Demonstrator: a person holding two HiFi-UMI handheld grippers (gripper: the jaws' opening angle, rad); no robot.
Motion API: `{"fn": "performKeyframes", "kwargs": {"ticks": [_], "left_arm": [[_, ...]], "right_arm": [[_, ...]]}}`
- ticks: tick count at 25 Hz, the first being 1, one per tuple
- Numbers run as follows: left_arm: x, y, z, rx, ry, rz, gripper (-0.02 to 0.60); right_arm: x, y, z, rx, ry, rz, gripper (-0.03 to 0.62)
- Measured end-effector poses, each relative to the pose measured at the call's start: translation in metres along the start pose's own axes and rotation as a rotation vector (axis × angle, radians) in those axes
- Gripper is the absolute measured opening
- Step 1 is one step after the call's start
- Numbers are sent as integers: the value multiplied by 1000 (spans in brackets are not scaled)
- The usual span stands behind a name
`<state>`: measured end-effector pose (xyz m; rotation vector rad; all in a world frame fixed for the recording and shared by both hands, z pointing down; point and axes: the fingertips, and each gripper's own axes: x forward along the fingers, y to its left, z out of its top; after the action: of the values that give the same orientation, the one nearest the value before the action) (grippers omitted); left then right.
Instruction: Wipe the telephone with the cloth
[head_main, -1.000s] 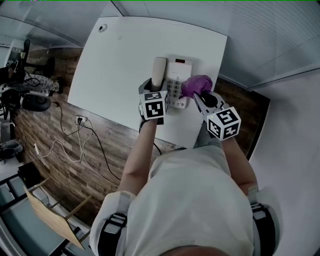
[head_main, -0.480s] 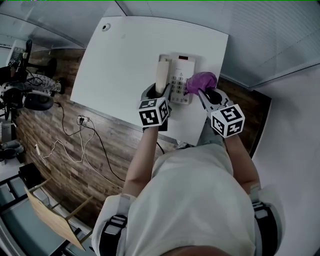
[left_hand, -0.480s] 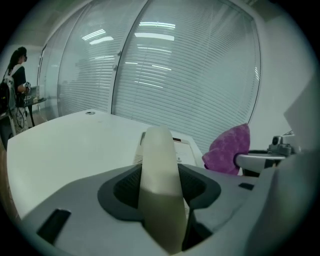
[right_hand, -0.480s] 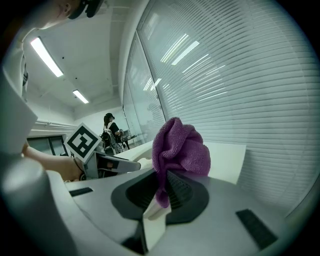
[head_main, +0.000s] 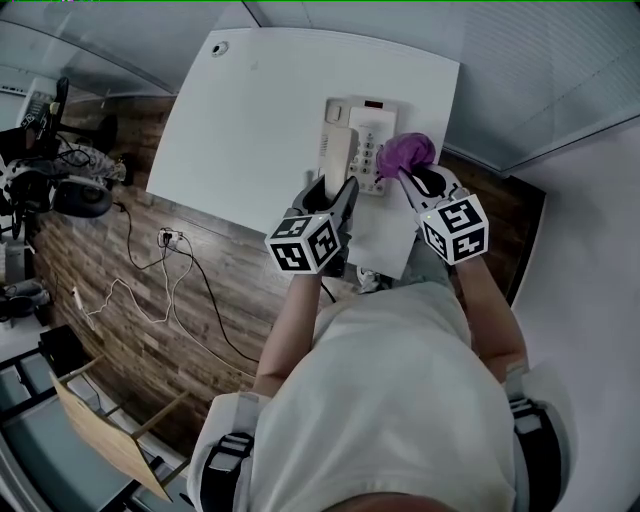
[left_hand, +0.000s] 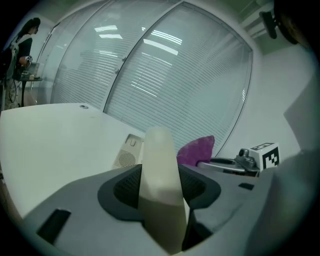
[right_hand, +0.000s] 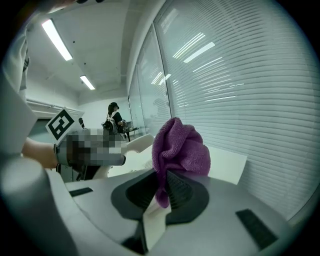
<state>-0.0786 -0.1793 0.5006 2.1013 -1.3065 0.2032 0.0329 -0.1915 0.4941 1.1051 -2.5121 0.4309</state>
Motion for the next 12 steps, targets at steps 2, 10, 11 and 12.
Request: {"fn": "performKeyframes", "kwargs": {"ticks": [2,10,11,12], "left_arm": [[-8,-8,-1,-3,-10,-31,225],[-40,-35,-1,-22,-83,-148,225],[-43,-37,0,-30,-93,-164,225],[-46,-40,0,-39,-101,-183,225]], "right_arm": [[-1,5,3,-29,5,1,46],[0,20,6,-120,50,16,46],[1,23,7,-133,56,22,46],[2,26,7,-144,61,31,46]]}}
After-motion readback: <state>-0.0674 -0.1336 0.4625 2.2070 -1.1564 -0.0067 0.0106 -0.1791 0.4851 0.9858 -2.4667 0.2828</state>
